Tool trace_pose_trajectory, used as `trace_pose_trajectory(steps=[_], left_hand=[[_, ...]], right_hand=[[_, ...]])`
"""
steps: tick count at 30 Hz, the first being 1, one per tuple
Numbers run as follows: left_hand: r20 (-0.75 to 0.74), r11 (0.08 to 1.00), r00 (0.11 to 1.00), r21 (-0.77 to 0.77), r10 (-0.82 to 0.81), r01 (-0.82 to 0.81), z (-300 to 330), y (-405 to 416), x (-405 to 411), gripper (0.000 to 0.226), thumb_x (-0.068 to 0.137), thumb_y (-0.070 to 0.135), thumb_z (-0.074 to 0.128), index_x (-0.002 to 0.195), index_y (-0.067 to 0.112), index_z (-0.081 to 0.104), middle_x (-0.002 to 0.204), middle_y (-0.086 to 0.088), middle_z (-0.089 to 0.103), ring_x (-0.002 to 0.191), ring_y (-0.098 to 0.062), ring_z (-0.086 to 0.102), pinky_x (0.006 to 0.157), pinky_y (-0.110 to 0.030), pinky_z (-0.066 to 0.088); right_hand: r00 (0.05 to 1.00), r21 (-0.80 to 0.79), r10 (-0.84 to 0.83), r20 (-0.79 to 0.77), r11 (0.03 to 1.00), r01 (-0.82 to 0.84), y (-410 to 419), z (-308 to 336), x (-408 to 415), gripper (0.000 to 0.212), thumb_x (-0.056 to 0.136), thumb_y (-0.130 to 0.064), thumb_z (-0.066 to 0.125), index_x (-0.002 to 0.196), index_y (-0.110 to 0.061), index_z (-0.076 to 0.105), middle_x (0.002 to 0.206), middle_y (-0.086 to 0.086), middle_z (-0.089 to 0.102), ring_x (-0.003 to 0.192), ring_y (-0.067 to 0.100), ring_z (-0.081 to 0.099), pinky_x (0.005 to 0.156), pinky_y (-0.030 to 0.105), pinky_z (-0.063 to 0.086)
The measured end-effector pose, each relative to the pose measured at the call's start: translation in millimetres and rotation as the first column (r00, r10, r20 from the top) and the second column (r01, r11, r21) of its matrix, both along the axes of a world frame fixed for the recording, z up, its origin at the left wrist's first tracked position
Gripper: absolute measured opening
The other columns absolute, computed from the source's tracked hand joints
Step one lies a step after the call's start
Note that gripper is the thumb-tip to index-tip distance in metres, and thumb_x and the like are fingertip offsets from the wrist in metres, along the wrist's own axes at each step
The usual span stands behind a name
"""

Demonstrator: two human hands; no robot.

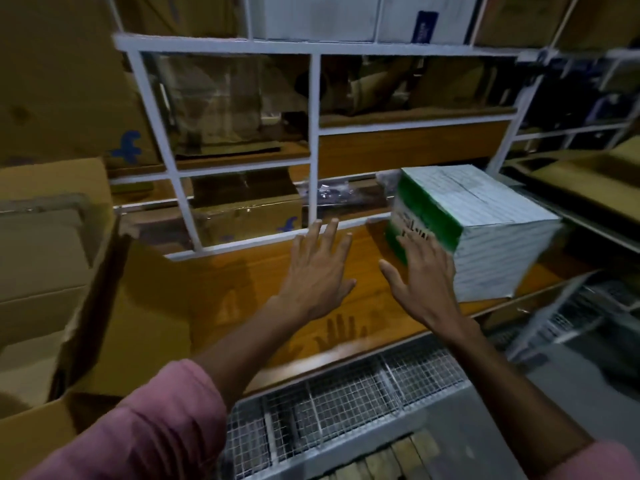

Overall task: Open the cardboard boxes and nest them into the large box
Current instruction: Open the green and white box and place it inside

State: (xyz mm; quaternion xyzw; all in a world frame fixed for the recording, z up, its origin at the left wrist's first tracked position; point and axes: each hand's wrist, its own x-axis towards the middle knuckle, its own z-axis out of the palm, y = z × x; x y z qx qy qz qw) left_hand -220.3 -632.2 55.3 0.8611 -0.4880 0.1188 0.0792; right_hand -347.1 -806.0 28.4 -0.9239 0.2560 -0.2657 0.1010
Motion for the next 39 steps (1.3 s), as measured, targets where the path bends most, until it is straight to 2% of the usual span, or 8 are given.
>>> trace_pose_trajectory(steps=[11, 16, 23, 28, 31, 33, 35, 39], left_hand=[[-0.040, 0.993, 0.995, 0.068, -0.091, 0.094, -23, -118, 28, 0.083, 0.096, 0.057, 0.053, 0.159, 0.024, 0.011, 0.169, -0.007, -0.004, 0.155, -0.034, -0.010, 0.123, -0.061, 0.008], [-0.132, 0.986, 0.985, 0.108, -0.111, 0.125, -40, -169, 21, 0.083, 0.097, 0.057, 0.051, 0.160, 0.024, 0.009, 0.170, -0.007, -0.006, 0.155, -0.034, -0.011, 0.123, -0.060, 0.001], [-0.160, 0.982, 0.975, 0.090, -0.153, 0.169, -43, -254, 8, 0.082, 0.097, 0.058, 0.050, 0.161, 0.024, 0.010, 0.170, -0.007, -0.003, 0.155, -0.030, -0.010, 0.121, -0.057, -0.004], [-0.140, 0.981, 0.975, 0.065, -0.172, 0.182, -49, -325, -12, 0.083, 0.099, 0.052, 0.050, 0.162, 0.018, 0.007, 0.170, -0.007, -0.003, 0.155, -0.027, -0.008, 0.122, -0.050, -0.004], [-0.132, 0.983, 0.980, 0.085, -0.148, 0.160, -49, -355, -19, 0.086, 0.100, 0.049, 0.051, 0.162, 0.018, 0.000, 0.170, -0.004, -0.008, 0.155, -0.022, -0.010, 0.122, -0.047, -0.006], [-0.150, 0.977, 0.977, 0.128, -0.148, 0.168, -51, -364, -17, 0.085, 0.100, 0.043, 0.051, 0.162, 0.018, -0.002, 0.170, -0.002, -0.007, 0.156, -0.020, -0.008, 0.124, -0.050, -0.001], [-0.181, 0.976, 0.976, 0.155, -0.121, 0.150, -54, -362, -14, 0.083, 0.100, 0.038, 0.051, 0.162, 0.019, -0.001, 0.171, -0.002, -0.001, 0.156, -0.022, -0.004, 0.125, -0.052, 0.003], [-0.128, 0.975, 0.991, 0.223, 0.042, -0.013, -48, -330, 4, 0.090, 0.095, 0.035, 0.059, 0.161, 0.022, -0.001, 0.169, -0.004, 0.007, 0.155, -0.027, 0.006, 0.122, -0.060, 0.013]], right_hand=[[0.999, 0.104, -0.034, -0.014, 0.994, 0.035, -91, -19, 8, 0.075, 0.094, -0.070, 0.027, 0.150, -0.021, 0.040, 0.159, 0.006, 0.037, 0.151, 0.029, 0.021, 0.119, 0.061, 0.019], [0.997, 0.113, -0.078, -0.029, 0.990, 0.080, -148, -26, 4, 0.071, 0.096, -0.065, 0.028, 0.149, -0.020, 0.043, 0.157, 0.008, 0.040, 0.149, 0.030, 0.026, 0.119, 0.056, 0.020], [0.997, 0.104, -0.075, -0.018, 0.992, 0.077, -246, -29, -2, 0.056, 0.101, -0.039, 0.022, 0.148, -0.020, 0.045, 0.159, 0.008, 0.038, 0.151, 0.032, 0.024, 0.119, 0.055, 0.019], [0.974, -0.056, -0.081, -0.213, 0.996, 0.071, -317, -38, -18, 0.048, 0.106, -0.046, 0.027, 0.151, -0.034, 0.039, 0.161, 0.002, 0.035, 0.152, 0.036, 0.016, 0.116, 0.070, 0.009], [0.942, -0.131, -0.043, -0.333, 0.991, -0.002, -331, -43, -17, 0.054, 0.102, -0.035, 0.047, 0.154, -0.038, 0.032, 0.160, 0.004, 0.036, 0.146, 0.044, 0.026, 0.114, 0.073, 0.001], [0.943, -0.181, -0.013, -0.334, 0.982, -0.050, -330, -43, -12, 0.068, 0.092, -0.019, 0.058, 0.153, -0.037, 0.035, 0.154, 0.006, 0.042, 0.133, 0.047, 0.039, 0.114, 0.069, 0.016], [0.954, -0.191, 0.043, -0.298, 0.976, -0.103, -322, -41, -3, 0.067, 0.087, -0.013, 0.058, 0.149, -0.032, 0.044, 0.146, 0.006, 0.049, 0.116, 0.042, 0.045, 0.099, 0.054, 0.038], [0.925, -0.131, 0.241, -0.295, 0.948, -0.289, -282, -26, 24, 0.056, 0.084, -0.033, 0.038, 0.131, -0.015, 0.062, 0.130, 0.008, 0.063, 0.097, 0.039, 0.053, 0.083, 0.042, 0.043]])
